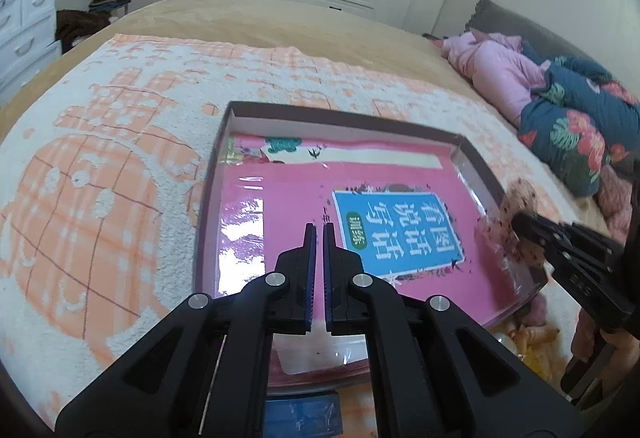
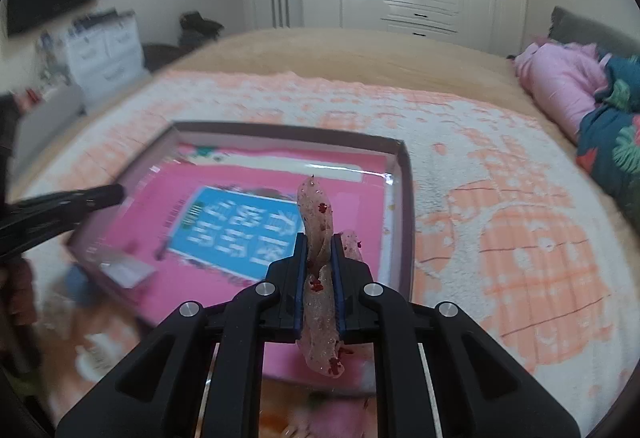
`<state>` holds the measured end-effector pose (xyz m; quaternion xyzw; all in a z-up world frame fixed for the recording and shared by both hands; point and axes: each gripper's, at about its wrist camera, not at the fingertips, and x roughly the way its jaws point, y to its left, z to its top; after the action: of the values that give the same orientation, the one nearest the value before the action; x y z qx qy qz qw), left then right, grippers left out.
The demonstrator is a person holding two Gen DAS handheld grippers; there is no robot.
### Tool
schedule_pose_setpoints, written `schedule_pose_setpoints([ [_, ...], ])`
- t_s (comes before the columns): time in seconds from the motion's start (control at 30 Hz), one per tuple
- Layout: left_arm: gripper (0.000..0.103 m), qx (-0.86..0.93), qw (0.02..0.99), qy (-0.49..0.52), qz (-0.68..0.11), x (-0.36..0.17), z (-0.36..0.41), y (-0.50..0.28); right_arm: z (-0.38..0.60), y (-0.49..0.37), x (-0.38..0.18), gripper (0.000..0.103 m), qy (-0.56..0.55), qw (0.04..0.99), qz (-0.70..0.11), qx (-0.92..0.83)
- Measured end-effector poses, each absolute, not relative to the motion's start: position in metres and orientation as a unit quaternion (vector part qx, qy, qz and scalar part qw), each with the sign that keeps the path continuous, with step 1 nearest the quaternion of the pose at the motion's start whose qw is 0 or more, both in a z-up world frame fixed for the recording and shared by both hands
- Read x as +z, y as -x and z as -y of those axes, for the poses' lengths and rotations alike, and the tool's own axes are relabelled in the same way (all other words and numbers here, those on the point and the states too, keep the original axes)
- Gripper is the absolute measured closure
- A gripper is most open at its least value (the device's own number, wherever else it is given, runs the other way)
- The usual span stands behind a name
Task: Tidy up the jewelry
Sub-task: 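Carry the bow clip with the right tool into the tray and release, then withdraw the right tool and move both tools toward the earring card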
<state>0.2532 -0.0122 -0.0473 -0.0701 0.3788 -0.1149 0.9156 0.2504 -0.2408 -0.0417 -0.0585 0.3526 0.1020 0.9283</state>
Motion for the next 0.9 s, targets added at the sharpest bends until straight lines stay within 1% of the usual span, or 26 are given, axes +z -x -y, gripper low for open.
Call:
schedule_pose_setpoints([
  [0.1,0.103,-0.116,0.914,0.058,-0.385,-0.052,0.018,-0.254,0.227,-0.253,-0.048,0.091,0.106,0.929,-0.346,0.081],
  [0.17,0.103,-0.117,0.913,0.05,-0.387,-0.054,0.022,-0.255,0.224,-0.252,-0.053,0.088,0.107,0.926,-0.351,0.091],
  [0.23,0.103,-0.118,0.913,0.044,-0.387,-0.055,0.024,-0.255,0.226,-0.253,-0.056,0.078,0.087,0.922,-0.36,0.112],
  [0.37,0.101,-0.118,0.912,0.046,-0.39,-0.056,0.024,-0.255,0.235,-0.253,-0.054,0.068,0.033,0.919,-0.368,0.139],
  [0.43,0.097,-0.117,0.912,0.046,-0.39,-0.055,0.024,-0.254,0.239,-0.251,-0.052,0.06,0.014,0.919,-0.366,0.146],
  [0.57,0.09,-0.116,0.913,0.049,-0.388,-0.053,0.022,-0.251,0.244,-0.245,-0.045,0.052,-0.011,0.922,-0.356,0.153],
  [0.63,0.082,-0.116,0.914,0.051,-0.386,-0.051,0.022,-0.249,0.248,-0.24,-0.04,0.043,-0.016,0.926,-0.347,0.152],
  [0.67,0.079,-0.116,0.915,0.051,-0.384,-0.05,0.022,-0.248,0.25,-0.237,-0.037,0.041,-0.02,0.928,-0.342,0.149],
  [0.7,0.074,-0.116,0.915,0.052,-0.382,-0.049,0.022,-0.246,0.253,-0.234,-0.035,0.038,-0.024,0.93,-0.337,0.147],
  [0.73,0.068,-0.116,0.916,0.053,-0.38,-0.047,0.021,-0.244,0.255,-0.232,-0.034,0.036,-0.027,0.931,-0.334,0.145],
  [0.77,0.066,-0.115,0.917,0.054,-0.378,-0.046,0.021,-0.243,0.258,-0.23,-0.032,0.035,-0.029,0.933,-0.331,0.14],
  [0.83,0.055,-0.115,0.92,0.057,-0.37,-0.041,0.02,-0.238,0.263,-0.226,-0.03,0.03,-0.035,0.936,-0.323,0.133],
  [0.87,0.053,-0.116,0.922,0.056,-0.364,-0.039,0.02,-0.235,0.266,-0.224,-0.029,0.028,-0.037,0.938,-0.32,0.129],
  [0.9,0.048,-0.116,0.924,0.055,-0.361,-0.037,0.02,-0.234,0.268,-0.222,-0.028,0.025,-0.041,0.939,-0.317,0.127],
])
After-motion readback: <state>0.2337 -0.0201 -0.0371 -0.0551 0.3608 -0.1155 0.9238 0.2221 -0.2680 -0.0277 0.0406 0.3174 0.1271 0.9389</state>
